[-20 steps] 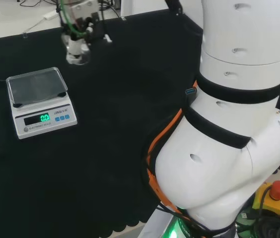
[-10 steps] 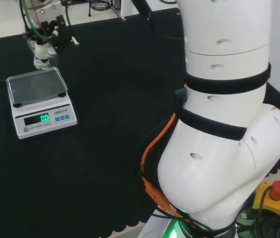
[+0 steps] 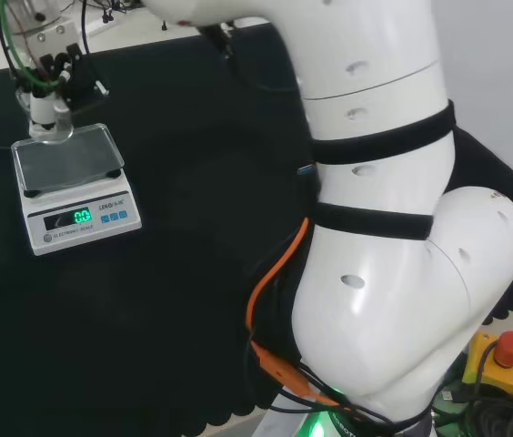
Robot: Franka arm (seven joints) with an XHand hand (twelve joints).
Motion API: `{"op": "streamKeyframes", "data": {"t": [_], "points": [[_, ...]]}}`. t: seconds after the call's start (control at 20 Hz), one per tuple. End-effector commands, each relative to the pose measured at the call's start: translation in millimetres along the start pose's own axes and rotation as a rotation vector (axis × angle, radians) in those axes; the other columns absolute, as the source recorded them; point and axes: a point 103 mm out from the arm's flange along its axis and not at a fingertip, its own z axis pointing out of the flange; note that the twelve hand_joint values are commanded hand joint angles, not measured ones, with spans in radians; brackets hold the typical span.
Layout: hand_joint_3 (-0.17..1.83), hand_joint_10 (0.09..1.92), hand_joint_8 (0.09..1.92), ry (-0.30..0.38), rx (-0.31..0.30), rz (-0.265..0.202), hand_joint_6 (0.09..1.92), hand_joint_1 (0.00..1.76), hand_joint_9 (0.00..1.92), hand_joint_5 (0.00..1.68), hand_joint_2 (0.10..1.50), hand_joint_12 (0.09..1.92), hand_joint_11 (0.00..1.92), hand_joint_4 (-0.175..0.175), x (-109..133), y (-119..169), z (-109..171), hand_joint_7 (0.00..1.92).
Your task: Put the beaker on the electronic balance.
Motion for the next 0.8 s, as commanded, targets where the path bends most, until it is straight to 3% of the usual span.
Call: {"op": "streamKeyframes", "data": {"t": [0.05,0.7,0.75,0.8], "points": [[0.72,0.99,1.05,-0.009,0.05,-0.048,0.92,1.26,1.14,1.1,0.7,0.96,1.23,0.015,22,26,30,1.12],[0.72,1.0,1.06,0.008,0.065,-0.017,0.92,1.26,1.14,1.11,0.69,0.96,1.23,0.017,3,29,52,1.12],[0.72,1.0,1.06,0.019,0.058,-0.019,0.92,1.26,1.14,1.11,0.69,0.96,1.23,0.018,-14,20,53,1.12],[0.72,1.0,1.06,0.02,0.055,-0.015,0.92,1.26,1.14,1.11,0.69,0.96,1.23,0.018,-16,19,54,1.11]]}}
